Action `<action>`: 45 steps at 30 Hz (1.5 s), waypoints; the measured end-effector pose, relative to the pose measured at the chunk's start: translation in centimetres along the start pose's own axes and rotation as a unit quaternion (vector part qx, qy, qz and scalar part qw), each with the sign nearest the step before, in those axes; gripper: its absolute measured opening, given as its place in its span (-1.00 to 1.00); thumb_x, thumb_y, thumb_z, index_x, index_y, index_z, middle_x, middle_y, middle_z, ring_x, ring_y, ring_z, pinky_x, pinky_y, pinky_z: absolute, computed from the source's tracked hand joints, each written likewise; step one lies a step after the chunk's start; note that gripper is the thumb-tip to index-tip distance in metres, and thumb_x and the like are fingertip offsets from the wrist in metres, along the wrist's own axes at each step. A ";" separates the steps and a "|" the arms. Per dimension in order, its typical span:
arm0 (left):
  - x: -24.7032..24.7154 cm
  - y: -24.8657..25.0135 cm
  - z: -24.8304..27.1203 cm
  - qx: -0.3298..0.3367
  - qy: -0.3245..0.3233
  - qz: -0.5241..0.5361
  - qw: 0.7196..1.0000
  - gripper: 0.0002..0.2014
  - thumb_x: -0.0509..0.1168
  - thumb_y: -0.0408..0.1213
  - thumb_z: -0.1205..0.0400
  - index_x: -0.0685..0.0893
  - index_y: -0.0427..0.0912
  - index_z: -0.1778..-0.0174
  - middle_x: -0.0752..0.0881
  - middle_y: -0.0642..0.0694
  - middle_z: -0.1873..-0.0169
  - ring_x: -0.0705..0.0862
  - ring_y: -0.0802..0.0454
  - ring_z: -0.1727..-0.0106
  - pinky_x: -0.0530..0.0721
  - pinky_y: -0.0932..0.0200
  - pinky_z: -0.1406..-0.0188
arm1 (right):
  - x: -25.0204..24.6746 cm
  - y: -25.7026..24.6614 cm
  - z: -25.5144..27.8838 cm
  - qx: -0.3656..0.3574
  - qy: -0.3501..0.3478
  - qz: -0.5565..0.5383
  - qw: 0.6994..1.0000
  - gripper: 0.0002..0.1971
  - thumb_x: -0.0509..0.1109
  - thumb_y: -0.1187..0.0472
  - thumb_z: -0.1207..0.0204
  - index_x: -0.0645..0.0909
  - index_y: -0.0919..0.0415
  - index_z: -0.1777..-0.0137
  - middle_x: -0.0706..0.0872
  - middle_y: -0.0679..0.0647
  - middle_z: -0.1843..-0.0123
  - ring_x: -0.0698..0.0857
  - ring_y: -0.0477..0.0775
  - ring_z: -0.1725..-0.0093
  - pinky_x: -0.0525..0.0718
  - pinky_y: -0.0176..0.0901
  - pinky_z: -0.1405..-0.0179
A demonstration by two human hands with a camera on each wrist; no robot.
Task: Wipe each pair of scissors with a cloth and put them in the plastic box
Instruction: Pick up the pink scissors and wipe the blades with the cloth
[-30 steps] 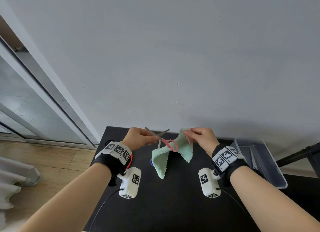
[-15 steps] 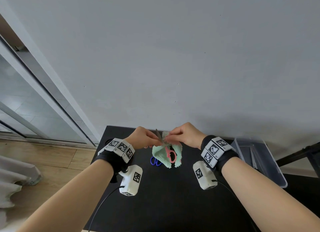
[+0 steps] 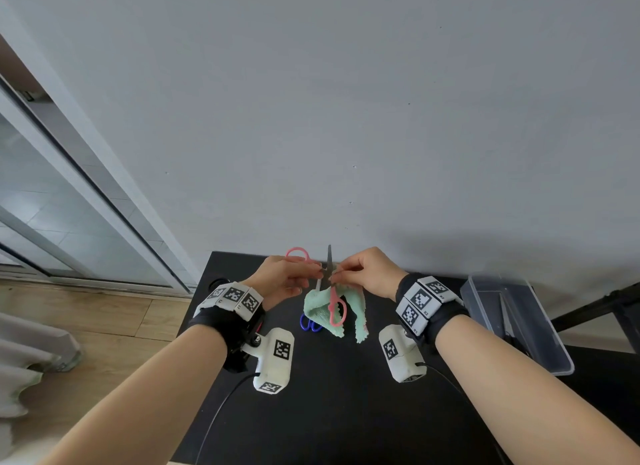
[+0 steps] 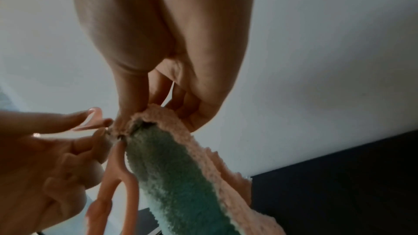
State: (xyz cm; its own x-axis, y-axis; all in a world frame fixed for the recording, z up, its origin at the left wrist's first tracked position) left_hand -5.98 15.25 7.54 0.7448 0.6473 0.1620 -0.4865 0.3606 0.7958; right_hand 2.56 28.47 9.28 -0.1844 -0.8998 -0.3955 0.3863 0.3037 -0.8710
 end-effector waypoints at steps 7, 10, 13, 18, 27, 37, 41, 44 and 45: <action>0.8 -0.3 -0.4 0.044 0.043 -0.033 0.998 -0.80 0.49 -0.37 -0.48 0.77 -0.39 0.02 0.73 -0.20 0.19 0.62 0.13 0.38 0.59 0.41 0.45 | 0.0 0.1 -0.2 -0.007 0.025 -0.046 0.999 -0.86 0.51 0.29 -0.46 0.78 0.33 0.03 0.79 -0.03 0.22 0.73 -0.20 0.21 0.67 -0.40 0.02; 0.6 -0.1 -0.6 0.066 0.058 -0.028 0.996 -0.88 0.47 -0.35 -0.51 0.77 -0.34 0.13 0.79 -0.24 0.18 0.75 0.12 0.33 0.65 0.40 0.37 | 0.0 -0.1 -0.2 -0.012 0.018 -0.034 0.999 -0.88 0.52 0.28 -0.46 0.79 0.31 0.06 0.78 -0.10 0.27 0.72 -0.32 0.28 0.64 -0.47 0.12; 0.7 0.1 -0.6 0.076 0.051 -0.032 0.995 -0.88 0.44 -0.36 -0.53 0.76 -0.37 0.13 0.81 -0.25 0.17 0.80 0.08 0.24 0.72 0.35 0.28 | 0.1 -0.4 -0.1 -0.017 0.005 -0.011 1.000 -0.96 0.50 0.27 -0.47 0.79 0.22 0.15 0.73 -0.23 0.41 0.67 -0.39 0.37 0.54 -0.55 0.26; 1.1 0.5 -0.7 0.071 0.043 -0.012 0.996 -0.90 0.42 -0.40 -0.55 0.73 -0.40 0.12 0.81 -0.28 0.22 0.80 -0.01 0.27 0.80 0.18 0.15 | -0.6 -0.1 0.1 -0.015 0.008 0.011 1.000 -0.91 0.49 0.25 -0.49 0.79 0.25 0.09 0.74 -0.17 0.32 0.68 -0.39 0.35 0.56 -0.52 0.23; -1.7 1.8 -0.5 0.062 0.090 0.031 0.993 -0.94 0.36 -0.35 -0.62 0.66 -0.28 0.10 0.81 -0.18 0.26 0.80 -0.03 0.32 0.76 0.24 0.32 | -3.0 3.5 1.4 0.037 0.049 0.036 0.997 -0.85 0.51 0.20 -0.48 0.78 0.30 0.13 0.68 -0.07 0.41 0.57 -0.18 0.43 0.52 -0.44 0.31; -0.1 0.6 0.1 0.004 0.008 -0.053 0.999 -0.86 0.40 -0.44 -0.56 0.70 -0.34 -0.02 0.80 -0.22 0.13 0.80 0.01 0.26 0.77 0.24 0.22 | -1.4 1.4 0.4 0.022 0.106 -0.148 0.983 -0.80 0.49 0.21 -0.50 0.78 0.40 0.15 0.80 0.38 0.11 0.72 0.08 0.13 0.66 0.05 -0.21; 0.1 1.0 0.2 0.017 0.013 -0.064 0.998 -0.85 0.40 -0.44 -0.57 0.69 -0.37 -0.04 0.78 -0.23 0.14 0.80 0.03 0.26 0.74 0.28 0.28 | 0.5 1.0 -0.1 0.025 0.047 -0.138 0.989 -0.72 0.47 0.21 -0.51 0.75 0.51 0.06 0.76 0.47 0.00 0.77 0.30 -0.03 0.64 0.19 -0.28; 0.5 1.0 0.2 0.021 0.010 -0.068 0.997 -0.78 0.43 -0.40 -0.56 0.71 -0.39 -0.09 0.79 -0.26 0.10 0.80 -0.01 0.19 0.76 0.25 0.22 | 1.3 0.9 -0.2 0.031 0.023 -0.143 0.989 -0.78 0.48 0.24 -0.50 0.76 0.42 -0.02 0.78 0.37 -0.05 0.77 0.19 -0.05 0.68 0.04 -0.25; 0.6 1.0 0.1 0.021 0.007 -0.067 0.998 -0.76 0.45 -0.38 -0.54 0.71 -0.39 -0.09 0.79 -0.27 0.08 0.80 -0.03 0.15 0.76 0.23 0.17 | 1.4 0.8 -0.2 0.030 0.022 -0.140 0.989 -0.78 0.49 0.25 -0.49 0.76 0.41 -0.03 0.79 0.35 -0.03 0.76 0.13 -0.01 0.70 -0.05 -0.21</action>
State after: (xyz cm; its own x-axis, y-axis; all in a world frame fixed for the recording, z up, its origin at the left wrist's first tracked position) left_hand -5.93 15.95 8.53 0.7952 0.6047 0.0446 -0.3634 0.4165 0.8333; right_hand 2.41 27.53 8.01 -0.3306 -0.9310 -0.1548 0.3668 0.0244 -0.9300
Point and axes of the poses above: each hand's wrist, its own z-axis away from the middle knuckle, its own x-axis out of the palm, y = z × x, the point moved 8 cm from there along -z, towards the middle knuckle
